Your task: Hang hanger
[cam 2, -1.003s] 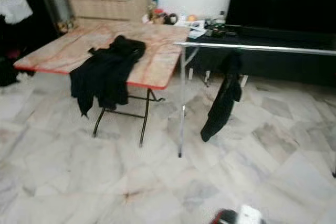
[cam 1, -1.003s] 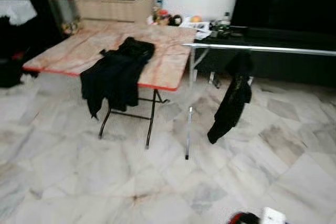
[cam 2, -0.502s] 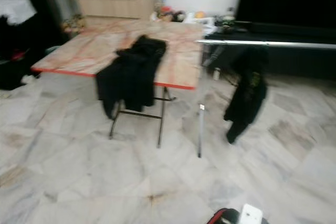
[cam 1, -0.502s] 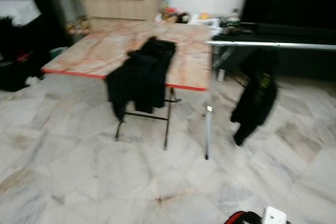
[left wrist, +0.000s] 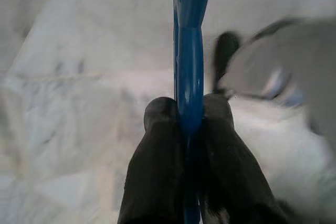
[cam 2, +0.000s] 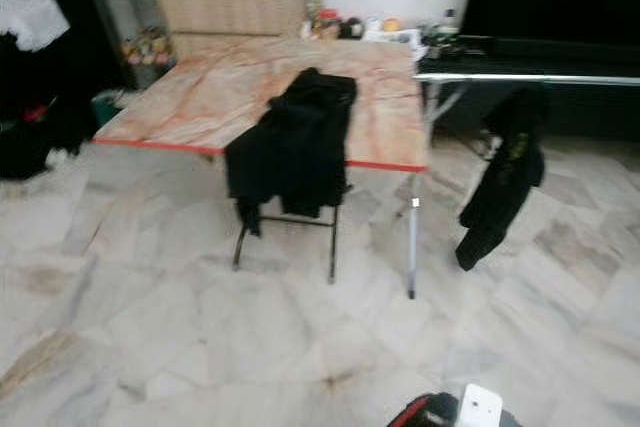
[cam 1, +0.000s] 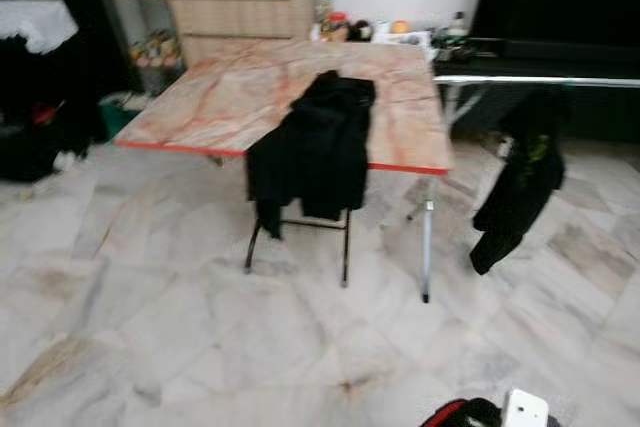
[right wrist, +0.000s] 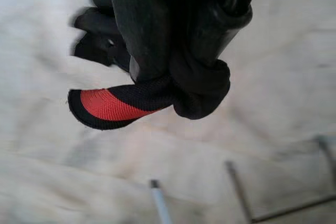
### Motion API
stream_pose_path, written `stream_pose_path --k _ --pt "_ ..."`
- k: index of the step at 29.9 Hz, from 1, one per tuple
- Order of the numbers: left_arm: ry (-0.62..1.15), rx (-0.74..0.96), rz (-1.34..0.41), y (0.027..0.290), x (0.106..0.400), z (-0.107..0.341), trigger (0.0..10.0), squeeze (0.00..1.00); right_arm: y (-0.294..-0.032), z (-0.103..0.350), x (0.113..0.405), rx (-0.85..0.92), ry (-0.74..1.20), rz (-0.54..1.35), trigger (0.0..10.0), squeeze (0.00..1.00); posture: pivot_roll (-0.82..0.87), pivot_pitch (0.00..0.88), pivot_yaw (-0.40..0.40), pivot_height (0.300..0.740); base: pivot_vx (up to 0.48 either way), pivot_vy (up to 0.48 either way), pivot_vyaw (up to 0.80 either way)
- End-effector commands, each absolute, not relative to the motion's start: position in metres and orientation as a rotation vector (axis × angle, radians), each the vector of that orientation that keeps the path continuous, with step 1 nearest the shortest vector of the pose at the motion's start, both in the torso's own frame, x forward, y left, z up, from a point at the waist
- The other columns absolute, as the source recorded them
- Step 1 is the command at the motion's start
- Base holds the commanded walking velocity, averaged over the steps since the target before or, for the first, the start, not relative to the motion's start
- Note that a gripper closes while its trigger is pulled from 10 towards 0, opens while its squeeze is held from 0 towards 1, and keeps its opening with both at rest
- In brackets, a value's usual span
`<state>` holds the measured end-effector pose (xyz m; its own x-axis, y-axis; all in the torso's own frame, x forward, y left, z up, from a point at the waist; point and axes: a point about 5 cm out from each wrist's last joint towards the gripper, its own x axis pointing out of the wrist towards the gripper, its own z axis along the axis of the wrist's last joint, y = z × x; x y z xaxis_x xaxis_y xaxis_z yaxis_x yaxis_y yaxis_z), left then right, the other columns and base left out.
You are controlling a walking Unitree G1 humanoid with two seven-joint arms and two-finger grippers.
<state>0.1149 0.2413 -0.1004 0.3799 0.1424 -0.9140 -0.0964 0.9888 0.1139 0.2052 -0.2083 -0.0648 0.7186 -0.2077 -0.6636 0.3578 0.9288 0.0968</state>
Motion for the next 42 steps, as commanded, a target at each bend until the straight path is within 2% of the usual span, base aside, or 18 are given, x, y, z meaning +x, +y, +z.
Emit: stream_pose_path --k 1,13,24,30,33,39,41,42 --pt "1.164 0.038 0.140 0.236 0.116 -0.101 10.0 0.00 -0.219 -0.061 0.207 0.206 0.684 -0.335 10.0 0.00 0.14 0.000 0.008 0.740 0.000 0.000 0.00" --pt "1.146 0.004 0.130 0.234 0.121 -0.100 10.0 0.00 -0.219 -0.059 0.210 0.208 0.665 -0.329 10.0 0.00 0.13 0.000 0.008 0.740 0.000 0.000 0.00" --pt "1.144 0.004 0.117 0.234 0.123 -0.099 10.0 0.00 -0.214 -0.051 0.222 0.198 0.609 -0.288 10.0 0.00 0.13 0.000 0.012 0.740 0.305 0.000 0.00" --pt "1.146 0.002 0.112 0.233 0.123 -0.100 10.0 0.00 -0.212 -0.049 0.225 0.186 0.597 -0.271 10.0 0.00 0.14 0.000 0.010 0.740 0.314 0.000 0.67" --pt "1.147 -0.001 0.111 0.233 0.123 -0.100 10.0 0.00 -0.212 -0.049 0.225 0.200 0.595 -0.278 10.0 0.00 0.14 0.000 0.009 0.740 0.312 0.000 0.00" --pt "1.149 -0.001 0.110 0.233 0.122 -0.100 10.0 0.00 -0.208 -0.029 0.249 0.149 0.458 -0.212 10.0 0.00 0.14 0.000 0.009 0.740 0.313 0.000 0.00" --pt "1.151 0.001 0.109 0.233 0.122 -0.100 10.0 0.00 -0.204 -0.001 0.276 0.128 0.300 -0.171 10.0 0.00 0.14 0.000 0.010 0.740 0.311 0.000 0.23" --pt "1.151 0.001 0.109 0.234 0.122 -0.100 10.0 0.00 -0.204 0.004 0.281 0.122 0.274 -0.165 10.0 0.00 0.14 0.000 0.010 0.740 0.311 0.000 0.46"
